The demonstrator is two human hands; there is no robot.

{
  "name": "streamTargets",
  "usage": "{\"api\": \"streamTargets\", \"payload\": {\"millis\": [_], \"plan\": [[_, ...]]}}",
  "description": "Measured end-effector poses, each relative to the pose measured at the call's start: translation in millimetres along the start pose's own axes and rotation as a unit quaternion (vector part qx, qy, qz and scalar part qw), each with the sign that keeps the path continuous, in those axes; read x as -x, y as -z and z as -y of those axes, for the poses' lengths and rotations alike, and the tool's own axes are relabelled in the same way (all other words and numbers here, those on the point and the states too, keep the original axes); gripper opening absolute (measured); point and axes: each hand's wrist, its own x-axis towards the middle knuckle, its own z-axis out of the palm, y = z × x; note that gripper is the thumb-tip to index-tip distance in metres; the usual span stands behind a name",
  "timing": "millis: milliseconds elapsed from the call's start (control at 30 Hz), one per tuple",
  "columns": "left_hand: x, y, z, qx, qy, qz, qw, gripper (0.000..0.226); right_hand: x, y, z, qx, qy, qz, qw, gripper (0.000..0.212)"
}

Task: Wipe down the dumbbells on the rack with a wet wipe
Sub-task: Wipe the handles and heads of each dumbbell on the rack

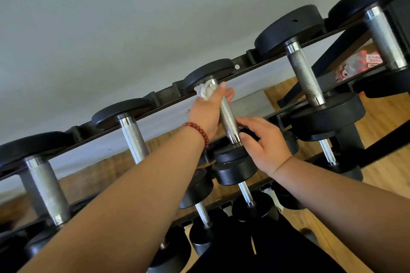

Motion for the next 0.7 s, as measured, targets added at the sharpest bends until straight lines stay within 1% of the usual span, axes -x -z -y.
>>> {"api": "streamTargets", "payload": {"millis": [133, 300, 367, 433, 467, 500, 533, 567, 600, 633, 667, 700], "plan": [[10, 8, 16, -0.069, 0.027, 0.040, 0.996, 0.012, 0, 0, -2, 0.003, -0.003, 0.003, 1.000, 0.057], [5, -5, -4, 0.009, 0.004, -0.009, 1.000, 0.009, -1, 0, -4, -0.001, -0.013, 0.011, 1.000, 0.059], [9, -5, 7, -0.034, 0.006, -0.001, 0.999, 0.011, -1, 0, -4, -0.003, -0.006, 0.007, 1.000, 0.057], [13, -1, 16, -0.128, 0.018, 0.016, 0.992, 0.015, -1, 0, -3, -0.001, 0.001, 0.005, 1.000, 0.056], [15, 1, 16, -0.154, 0.016, 0.010, 0.988, 0.018, -1, 1, -3, 0.001, 0.001, 0.006, 1.000, 0.056], [14, 2, 13, -0.159, 0.012, -0.007, 0.987, 0.024, -1, 1, -3, 0.004, -0.003, 0.008, 1.000, 0.057], [14, 1, 9, -0.151, 0.012, -0.022, 0.988, 0.041, -1, 1, -3, 0.006, -0.007, 0.011, 1.000, 0.058], [14, 0, 5, -0.131, 0.017, -0.040, 0.990, 0.066, -1, 2, -3, 0.005, -0.010, 0.015, 1.000, 0.060], [13, -3, 3, -0.113, 0.028, -0.057, 0.992, 0.086, -1, 2, -3, 0.004, -0.013, 0.017, 1.000, 0.060], [12, -4, 3, -0.089, 0.047, -0.072, 0.992, 0.094, -1, 2, -2, 0.004, -0.014, 0.018, 1.000, 0.060], [11, -5, 3, -0.062, 0.063, -0.090, 0.992, 0.091, -1, 2, -2, 0.004, -0.014, 0.018, 1.000, 0.060], [11, -5, 4, -0.053, 0.064, -0.114, 0.990, 0.081, -1, 2, -2, 0.004, -0.013, 0.019, 1.000, 0.060]]}}
